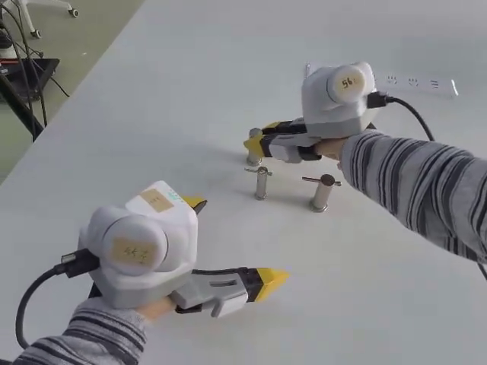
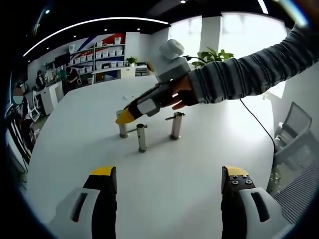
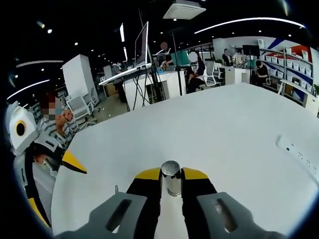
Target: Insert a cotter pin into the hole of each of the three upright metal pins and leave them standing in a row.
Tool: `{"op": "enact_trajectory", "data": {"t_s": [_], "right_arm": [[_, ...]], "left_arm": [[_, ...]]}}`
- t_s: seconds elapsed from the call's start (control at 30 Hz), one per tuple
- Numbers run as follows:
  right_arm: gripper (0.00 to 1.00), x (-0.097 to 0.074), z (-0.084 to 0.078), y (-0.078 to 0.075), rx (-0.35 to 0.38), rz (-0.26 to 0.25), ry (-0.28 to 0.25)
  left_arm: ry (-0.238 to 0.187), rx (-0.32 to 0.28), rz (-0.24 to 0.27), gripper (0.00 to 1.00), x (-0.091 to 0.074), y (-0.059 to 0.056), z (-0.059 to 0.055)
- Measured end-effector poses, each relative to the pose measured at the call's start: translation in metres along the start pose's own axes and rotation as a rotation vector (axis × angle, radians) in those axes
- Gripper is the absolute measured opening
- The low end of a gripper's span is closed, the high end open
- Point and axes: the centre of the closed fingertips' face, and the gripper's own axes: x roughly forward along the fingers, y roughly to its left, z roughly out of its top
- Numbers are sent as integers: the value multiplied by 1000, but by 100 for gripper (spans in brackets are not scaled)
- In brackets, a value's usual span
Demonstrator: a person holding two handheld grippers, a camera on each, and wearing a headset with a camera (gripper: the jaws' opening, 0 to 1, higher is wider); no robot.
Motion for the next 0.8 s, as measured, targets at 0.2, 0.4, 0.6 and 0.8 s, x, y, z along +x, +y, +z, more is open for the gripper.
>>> {"op": "enact_trajectory", "data": {"t_s": [0.2,0.4,0.6,0.8], "right_arm": [[8,-9,-3,-3,-36,-7,37],[8,-25,-10,-12,-67,-36,62],[8,-46,-17,-21,-53,-65,61],[8,-71,-28,-26,-47,-100,73]], "left_arm": [[0,-1,0,85,0,1,0],[4,4,-5,85,2,-2,1],[-5,2,-10,85,3,-3,3],[-18,0,-11,86,1,-5,7]]}}
